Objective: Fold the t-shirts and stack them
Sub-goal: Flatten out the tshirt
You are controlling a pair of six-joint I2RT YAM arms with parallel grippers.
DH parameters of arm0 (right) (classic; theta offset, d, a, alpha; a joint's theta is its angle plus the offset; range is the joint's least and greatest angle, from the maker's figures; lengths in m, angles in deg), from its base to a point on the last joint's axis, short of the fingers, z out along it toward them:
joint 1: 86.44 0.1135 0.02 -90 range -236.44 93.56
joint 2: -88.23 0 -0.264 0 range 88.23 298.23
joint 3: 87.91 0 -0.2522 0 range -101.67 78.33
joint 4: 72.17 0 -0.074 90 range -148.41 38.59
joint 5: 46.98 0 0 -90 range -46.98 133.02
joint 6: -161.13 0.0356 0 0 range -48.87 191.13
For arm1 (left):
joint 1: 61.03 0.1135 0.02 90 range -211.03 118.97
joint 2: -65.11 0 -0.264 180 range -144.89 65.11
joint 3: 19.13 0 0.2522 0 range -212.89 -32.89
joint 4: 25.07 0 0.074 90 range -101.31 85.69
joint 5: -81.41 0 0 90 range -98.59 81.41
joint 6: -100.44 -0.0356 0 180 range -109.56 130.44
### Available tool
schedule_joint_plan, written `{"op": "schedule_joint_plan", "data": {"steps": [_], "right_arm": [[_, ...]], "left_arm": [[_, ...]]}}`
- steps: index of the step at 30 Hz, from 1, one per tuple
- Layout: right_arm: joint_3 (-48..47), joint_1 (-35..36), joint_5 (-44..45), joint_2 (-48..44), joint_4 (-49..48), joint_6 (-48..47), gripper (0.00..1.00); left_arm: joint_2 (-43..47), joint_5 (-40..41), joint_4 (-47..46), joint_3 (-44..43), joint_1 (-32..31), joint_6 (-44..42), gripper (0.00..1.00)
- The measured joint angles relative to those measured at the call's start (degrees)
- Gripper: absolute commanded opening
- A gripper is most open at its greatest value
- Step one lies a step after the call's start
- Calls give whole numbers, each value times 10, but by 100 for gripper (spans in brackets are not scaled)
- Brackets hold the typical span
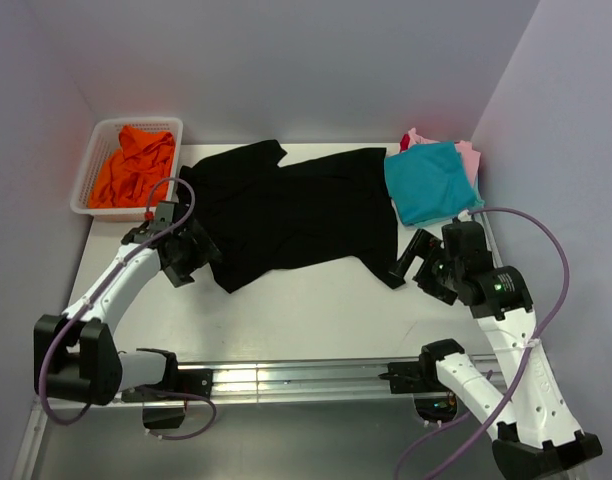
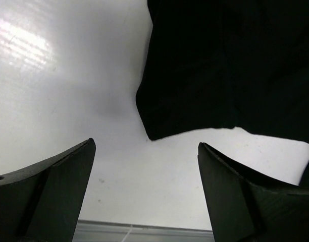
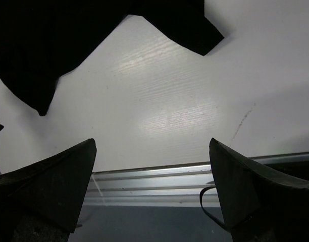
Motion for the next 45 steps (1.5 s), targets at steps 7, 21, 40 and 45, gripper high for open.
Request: {"op": "schedule_joint_plan", "data": {"steps": [7, 21, 40, 45], "right_arm": [[-14, 0, 24, 0, 16, 10, 100], [-51, -2, 43, 143, -12, -40, 100], [86, -16, 15, 228, -133, -71, 100], [77, -16, 5, 320, -184, -57, 100]], "left_arm": [[-82, -5, -74, 23, 0, -12, 80], [-169, -16, -152, 35, -49, 28, 58], [-195, -3, -132, -6, -88, 70, 1], [-128, 10, -57, -69, -88, 71, 0]]}}
